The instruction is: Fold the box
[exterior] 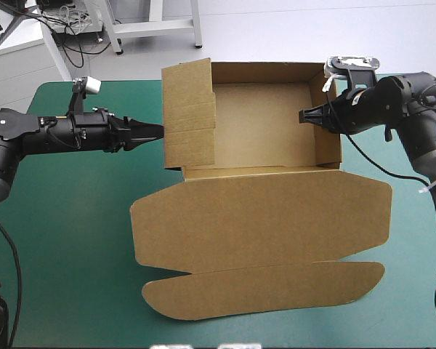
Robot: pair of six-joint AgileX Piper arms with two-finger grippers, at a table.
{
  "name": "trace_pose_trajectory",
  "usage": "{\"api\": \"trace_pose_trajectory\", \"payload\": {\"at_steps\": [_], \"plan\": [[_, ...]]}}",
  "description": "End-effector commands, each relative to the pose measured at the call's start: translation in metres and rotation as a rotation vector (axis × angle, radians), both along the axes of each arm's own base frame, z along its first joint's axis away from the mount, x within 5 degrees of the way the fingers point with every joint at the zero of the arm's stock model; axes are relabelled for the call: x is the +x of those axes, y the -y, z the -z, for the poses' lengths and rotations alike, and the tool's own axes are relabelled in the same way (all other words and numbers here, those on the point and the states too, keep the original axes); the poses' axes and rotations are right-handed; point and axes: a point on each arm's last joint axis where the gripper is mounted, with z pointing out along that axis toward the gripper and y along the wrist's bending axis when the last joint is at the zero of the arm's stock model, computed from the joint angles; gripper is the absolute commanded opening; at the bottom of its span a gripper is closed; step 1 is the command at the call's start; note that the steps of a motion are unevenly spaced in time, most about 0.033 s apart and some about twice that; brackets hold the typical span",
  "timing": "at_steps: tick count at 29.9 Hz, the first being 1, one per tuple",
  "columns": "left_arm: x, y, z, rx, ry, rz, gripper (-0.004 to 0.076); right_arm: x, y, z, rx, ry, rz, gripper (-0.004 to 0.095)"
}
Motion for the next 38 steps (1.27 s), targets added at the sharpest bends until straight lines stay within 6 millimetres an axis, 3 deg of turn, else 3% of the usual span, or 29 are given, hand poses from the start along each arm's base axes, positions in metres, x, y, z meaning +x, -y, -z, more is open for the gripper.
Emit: {"api": "trace_pose_trajectory", "payload": {"at_steps": [1, 7, 12, 22, 27, 31, 38], "plan": [[-0.022, 0.016, -0.025, -0.072, 0.053, 0.112, 0.0490, -0.010, 0.003, -0.024, 0.043, 0.101, 0.007, -0.0014], [-0.028, 0.035, -0.026, -0.075, 0.057, 0.185, 0.0490, -0.011, 0.003, -0.024, 0.040, 0.097, 0.008, -0.0014], [-0.029, 0.038, -0.030, -0.130, 0.059, 0.193, 0.0490, -0.011, 0.002, -0.024, 0.042, 0.092, 0.004, -0.0014], [-0.025, 0.037, -0.032, -0.132, 0.048, 0.128, 0.0490, -0.021, -0.030, -0.023, -0.033, 0.114, -0.030, -0.0014], [-0.017, 0.029, -0.033, 0.017, -0.007, -0.015, 0.0490, -0.024, -0.041, -0.024, -0.044, 0.135, -0.031, -0.0014], [-0.017, 0.033, -0.033, 0.150, -0.025, -0.085, 0.0490, -0.028, -0.050, -0.025, -0.038, 0.146, -0.047, -0.0014], [-0.022, 0.065, -0.021, 0.336, -0.072, -0.203, 0.0490, -0.031, -0.059, -0.029, -0.049, 0.192, -0.015, -0.0012]]}}
